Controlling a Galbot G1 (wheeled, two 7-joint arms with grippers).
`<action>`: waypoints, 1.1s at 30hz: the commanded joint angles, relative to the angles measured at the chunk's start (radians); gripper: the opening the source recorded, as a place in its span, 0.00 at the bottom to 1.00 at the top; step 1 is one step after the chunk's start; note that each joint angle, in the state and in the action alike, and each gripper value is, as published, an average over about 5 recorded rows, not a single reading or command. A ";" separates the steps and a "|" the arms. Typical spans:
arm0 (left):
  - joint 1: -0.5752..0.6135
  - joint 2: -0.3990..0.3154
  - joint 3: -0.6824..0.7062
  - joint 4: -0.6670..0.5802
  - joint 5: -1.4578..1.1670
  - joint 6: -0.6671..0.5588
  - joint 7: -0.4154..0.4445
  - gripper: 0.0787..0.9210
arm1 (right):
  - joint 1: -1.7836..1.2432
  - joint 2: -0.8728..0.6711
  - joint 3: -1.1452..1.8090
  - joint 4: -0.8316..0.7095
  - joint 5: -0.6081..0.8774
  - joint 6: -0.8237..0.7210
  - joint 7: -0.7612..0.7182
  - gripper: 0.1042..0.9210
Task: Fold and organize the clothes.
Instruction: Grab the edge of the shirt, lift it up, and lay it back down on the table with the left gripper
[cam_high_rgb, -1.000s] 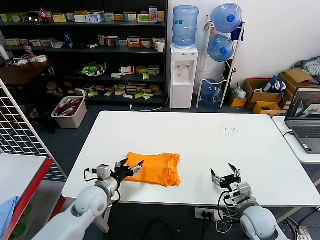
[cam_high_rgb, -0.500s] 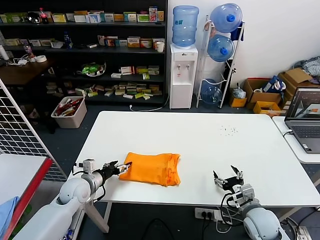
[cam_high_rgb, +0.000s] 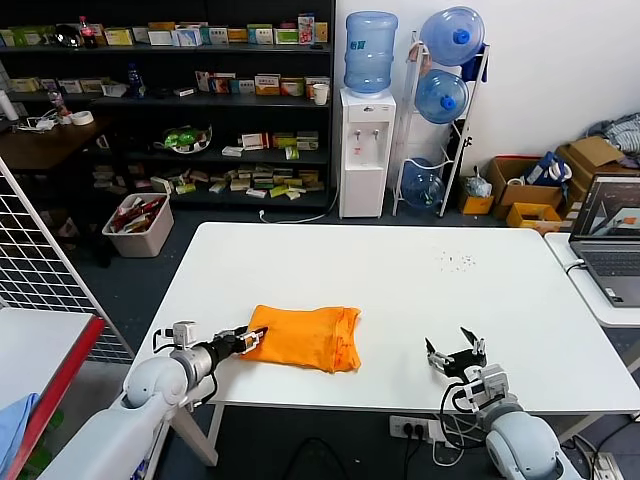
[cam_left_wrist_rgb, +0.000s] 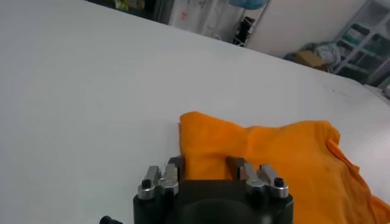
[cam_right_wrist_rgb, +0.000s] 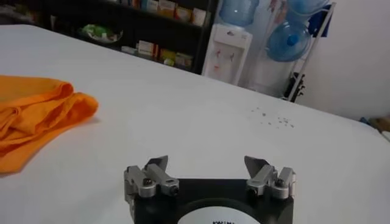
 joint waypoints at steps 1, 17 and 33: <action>0.002 -0.010 -0.001 0.007 0.001 0.010 0.016 0.49 | -0.004 -0.001 0.002 0.006 0.000 -0.001 0.001 0.88; 0.052 0.054 -0.033 -0.146 -0.036 -0.026 -0.048 0.09 | 0.000 0.005 -0.007 0.024 -0.003 -0.007 0.012 0.88; 0.073 0.349 -0.157 -0.099 0.035 0.013 -0.232 0.09 | 0.066 0.042 -0.075 0.001 -0.004 -0.014 0.018 0.88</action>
